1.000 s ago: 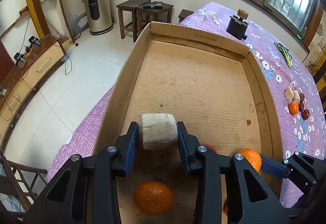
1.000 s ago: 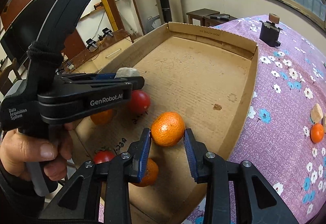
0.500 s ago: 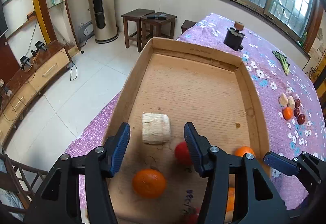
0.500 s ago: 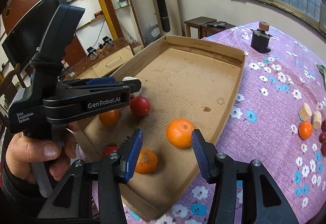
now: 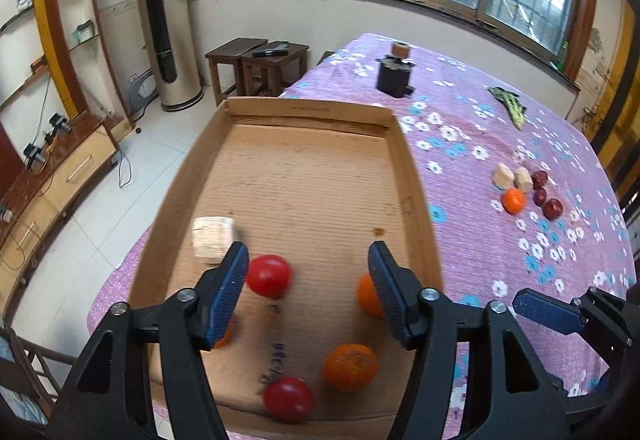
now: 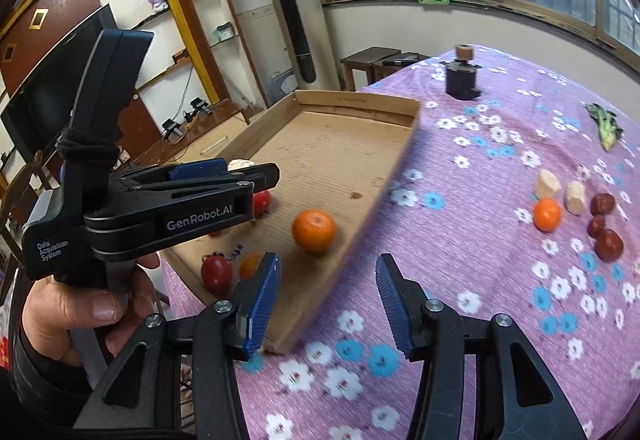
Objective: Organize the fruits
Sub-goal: 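Move both open tools back over the table toward the remaining items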
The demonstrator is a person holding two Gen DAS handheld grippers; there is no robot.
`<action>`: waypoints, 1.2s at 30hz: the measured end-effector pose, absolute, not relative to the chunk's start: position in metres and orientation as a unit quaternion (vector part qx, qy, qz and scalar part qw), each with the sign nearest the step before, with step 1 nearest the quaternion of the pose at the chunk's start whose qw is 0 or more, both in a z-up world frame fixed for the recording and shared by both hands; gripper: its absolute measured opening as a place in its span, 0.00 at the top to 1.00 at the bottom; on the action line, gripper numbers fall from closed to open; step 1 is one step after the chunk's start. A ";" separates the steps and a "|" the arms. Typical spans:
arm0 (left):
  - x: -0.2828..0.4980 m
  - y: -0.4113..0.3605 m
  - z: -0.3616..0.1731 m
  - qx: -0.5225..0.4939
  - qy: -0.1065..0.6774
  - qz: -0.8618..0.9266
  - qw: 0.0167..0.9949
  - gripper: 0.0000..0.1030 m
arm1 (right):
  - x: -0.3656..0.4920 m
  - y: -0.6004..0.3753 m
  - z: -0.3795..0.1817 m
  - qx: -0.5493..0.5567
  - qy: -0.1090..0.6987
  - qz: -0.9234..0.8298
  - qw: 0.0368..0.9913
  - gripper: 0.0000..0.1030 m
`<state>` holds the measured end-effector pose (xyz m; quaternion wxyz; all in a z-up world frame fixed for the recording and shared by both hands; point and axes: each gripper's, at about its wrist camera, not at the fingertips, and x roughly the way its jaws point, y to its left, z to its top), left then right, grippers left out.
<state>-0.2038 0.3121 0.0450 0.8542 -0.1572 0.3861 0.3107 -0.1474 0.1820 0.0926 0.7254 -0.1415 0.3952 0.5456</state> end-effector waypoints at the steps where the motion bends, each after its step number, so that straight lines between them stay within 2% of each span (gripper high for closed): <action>1: -0.202 0.308 0.046 -0.155 0.387 0.307 0.856 0.40 | -0.146 0.177 0.092 -0.140 0.396 0.543 0.727 0.50; 30: -0.145 0.230 0.049 -0.113 0.411 0.232 0.874 0.40 | -0.061 0.050 0.079 -0.080 0.426 0.426 0.794 0.50; 36: -0.127 0.216 0.042 -0.112 0.421 0.210 0.875 0.36 | -0.037 0.031 0.072 -0.068 0.435 0.400 0.804 0.50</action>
